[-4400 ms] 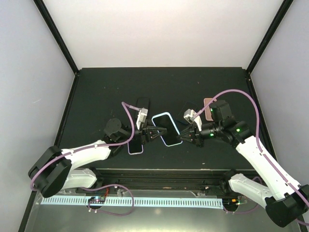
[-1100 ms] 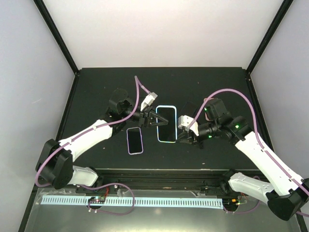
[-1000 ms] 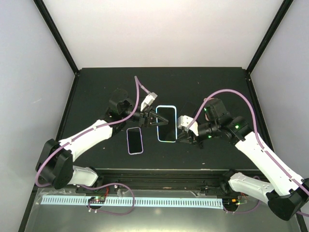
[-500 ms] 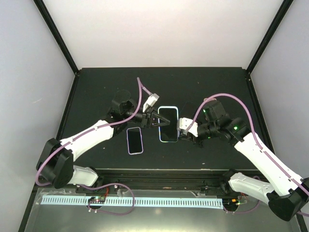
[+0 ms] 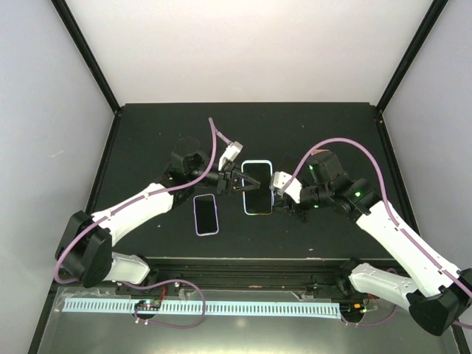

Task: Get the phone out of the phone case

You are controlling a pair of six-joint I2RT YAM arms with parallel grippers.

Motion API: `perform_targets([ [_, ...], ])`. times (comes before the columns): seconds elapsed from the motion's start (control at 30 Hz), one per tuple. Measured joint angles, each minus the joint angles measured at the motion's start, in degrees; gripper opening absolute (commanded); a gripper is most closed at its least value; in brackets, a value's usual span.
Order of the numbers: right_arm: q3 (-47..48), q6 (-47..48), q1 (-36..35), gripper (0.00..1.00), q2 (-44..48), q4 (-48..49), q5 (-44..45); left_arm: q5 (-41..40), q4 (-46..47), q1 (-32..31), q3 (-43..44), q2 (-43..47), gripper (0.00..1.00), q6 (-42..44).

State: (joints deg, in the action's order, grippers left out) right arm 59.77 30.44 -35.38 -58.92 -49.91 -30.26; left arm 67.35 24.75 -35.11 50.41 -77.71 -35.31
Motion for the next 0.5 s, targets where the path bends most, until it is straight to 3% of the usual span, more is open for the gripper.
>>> perform_targets([
  [0.17,0.2,-6.7,0.1,0.40,-0.9,0.7,-0.5,0.2,-0.1,0.0,0.0,0.0,0.02,-0.1],
  [0.5,1.0,-19.0,1.5,0.40,-2.2,2.5,-3.2,0.2,-0.2,0.2,0.0,0.7,0.02,0.3],
])
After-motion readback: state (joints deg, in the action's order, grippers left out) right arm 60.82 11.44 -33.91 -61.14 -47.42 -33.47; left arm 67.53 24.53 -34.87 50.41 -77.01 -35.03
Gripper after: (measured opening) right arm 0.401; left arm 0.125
